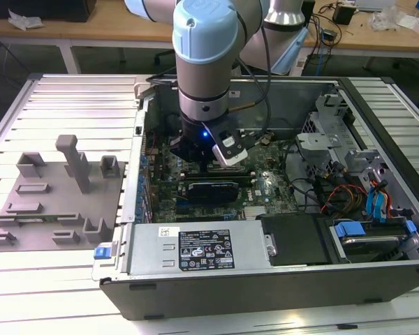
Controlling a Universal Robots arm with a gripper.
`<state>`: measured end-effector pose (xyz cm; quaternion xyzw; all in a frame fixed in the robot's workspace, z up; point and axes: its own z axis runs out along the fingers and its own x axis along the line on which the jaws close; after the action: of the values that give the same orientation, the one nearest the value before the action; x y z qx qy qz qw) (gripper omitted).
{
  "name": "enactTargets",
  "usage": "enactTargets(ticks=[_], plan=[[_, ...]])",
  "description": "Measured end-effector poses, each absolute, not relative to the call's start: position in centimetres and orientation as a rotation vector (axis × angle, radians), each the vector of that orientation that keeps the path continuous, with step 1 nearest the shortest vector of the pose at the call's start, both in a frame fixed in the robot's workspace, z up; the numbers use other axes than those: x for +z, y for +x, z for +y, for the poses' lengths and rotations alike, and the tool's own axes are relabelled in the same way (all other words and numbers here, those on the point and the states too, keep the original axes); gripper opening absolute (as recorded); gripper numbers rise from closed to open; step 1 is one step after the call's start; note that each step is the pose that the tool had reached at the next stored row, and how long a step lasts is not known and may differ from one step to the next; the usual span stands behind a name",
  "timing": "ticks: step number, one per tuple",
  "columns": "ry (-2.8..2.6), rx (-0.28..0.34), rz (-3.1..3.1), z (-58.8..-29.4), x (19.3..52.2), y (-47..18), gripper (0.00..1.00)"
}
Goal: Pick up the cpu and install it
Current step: 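Install the second cpu locking lever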
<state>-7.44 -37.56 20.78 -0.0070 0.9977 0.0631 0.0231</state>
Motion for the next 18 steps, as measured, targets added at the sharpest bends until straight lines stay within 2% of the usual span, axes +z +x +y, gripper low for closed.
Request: enactTargets(ticks=[10, 18], plan=[[-0.010, 0.246, 3.077, -37.61, 20.21, -7.75, 0.11], [-0.002, 0.264, 3.075, -37.95, 20.69, -7.76, 0.11]])
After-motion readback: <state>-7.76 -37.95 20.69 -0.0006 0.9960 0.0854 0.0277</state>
